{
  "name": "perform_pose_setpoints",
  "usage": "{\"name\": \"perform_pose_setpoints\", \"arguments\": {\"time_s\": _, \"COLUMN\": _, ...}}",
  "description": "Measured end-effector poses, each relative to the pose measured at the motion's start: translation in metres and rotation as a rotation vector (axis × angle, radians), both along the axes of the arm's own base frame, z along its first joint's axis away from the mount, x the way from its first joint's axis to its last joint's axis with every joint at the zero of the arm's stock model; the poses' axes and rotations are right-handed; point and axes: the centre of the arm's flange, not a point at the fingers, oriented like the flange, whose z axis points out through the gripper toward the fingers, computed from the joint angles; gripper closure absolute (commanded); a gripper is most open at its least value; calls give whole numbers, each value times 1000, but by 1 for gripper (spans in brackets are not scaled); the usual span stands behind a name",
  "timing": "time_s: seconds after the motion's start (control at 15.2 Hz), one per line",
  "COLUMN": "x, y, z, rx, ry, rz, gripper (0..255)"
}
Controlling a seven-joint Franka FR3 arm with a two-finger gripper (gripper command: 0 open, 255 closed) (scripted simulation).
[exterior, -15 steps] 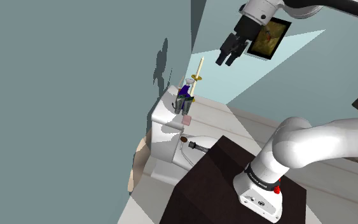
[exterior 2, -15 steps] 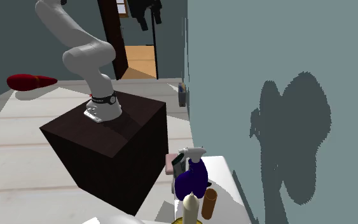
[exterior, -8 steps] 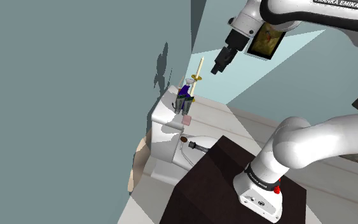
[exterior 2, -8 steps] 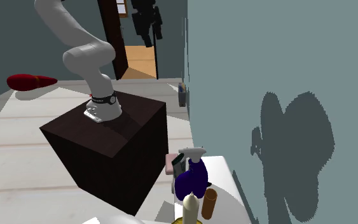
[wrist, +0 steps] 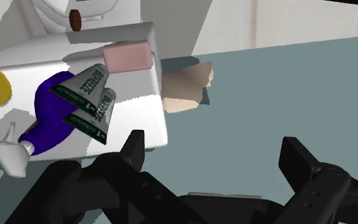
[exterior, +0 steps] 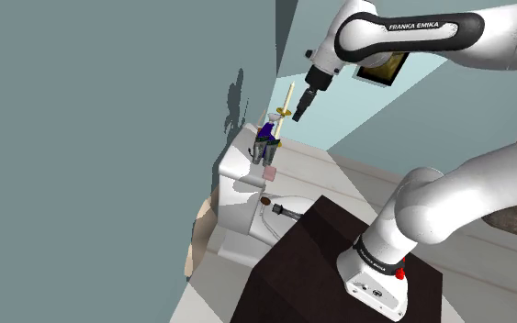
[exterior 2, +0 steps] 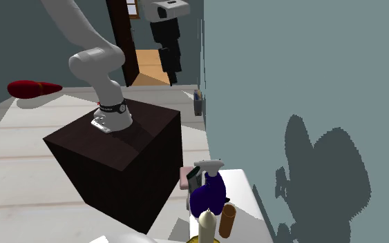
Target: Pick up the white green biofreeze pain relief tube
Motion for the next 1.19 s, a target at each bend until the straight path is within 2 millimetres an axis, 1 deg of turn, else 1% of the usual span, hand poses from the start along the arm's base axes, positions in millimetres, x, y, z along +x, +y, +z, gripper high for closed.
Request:
{"name": "perform_pose_setpoints", "arguments": {"time_s": 0.13, "x": 17, "y": -7, "z": -17, "rx": -14, "ry": 2, "rz": 58, "gripper": 0}}
{"name": "perform_pose_setpoints", "arguments": {"time_s": 0.4, "x": 47, "y": -27, "z": -50, "rx": -41, "ry": 6, "rz": 171, "gripper": 0}}
{"name": "perform_pose_setpoints", "arguments": {"time_s": 0.46, "x": 55, "y": -34, "z": -56, "rx": -48, "ry": 7, "rz": 198, "gripper": 0}}
{"name": "perform_pose_setpoints", "arguments": {"time_s": 0.53, "x": 67, "y": -41, "z": -68, "rx": -56, "ry": 8, "rz": 226, "gripper": 0}}
{"name": "perform_pose_setpoints", "arguments": {"time_s": 0.59, "x": 72, "y": -44, "z": -78, "rx": -63, "ry": 10, "rz": 256, "gripper": 0}}
{"name": "perform_pose_setpoints", "arguments": {"time_s": 0.66, "x": 83, "y": -46, "z": -86, "rx": -70, "ry": 10, "rz": 284, "gripper": 0}}
{"name": "perform_pose_setpoints", "arguments": {"time_s": 0.79, "x": 101, "y": -53, "z": -104, "rx": -84, "ry": 13, "rz": 340, "gripper": 0}}
{"name": "perform_pose_setpoints", "arguments": {"time_s": 0.92, "x": 119, "y": -56, "z": -126, "rx": -99, "ry": 16, "rz": 397, "gripper": 0}}
{"name": "perform_pose_setpoints", "arguments": {"time_s": 1.19, "x": 160, "y": -68, "z": -159, "rx": -128, "ry": 20, "rz": 510, "gripper": 0}}
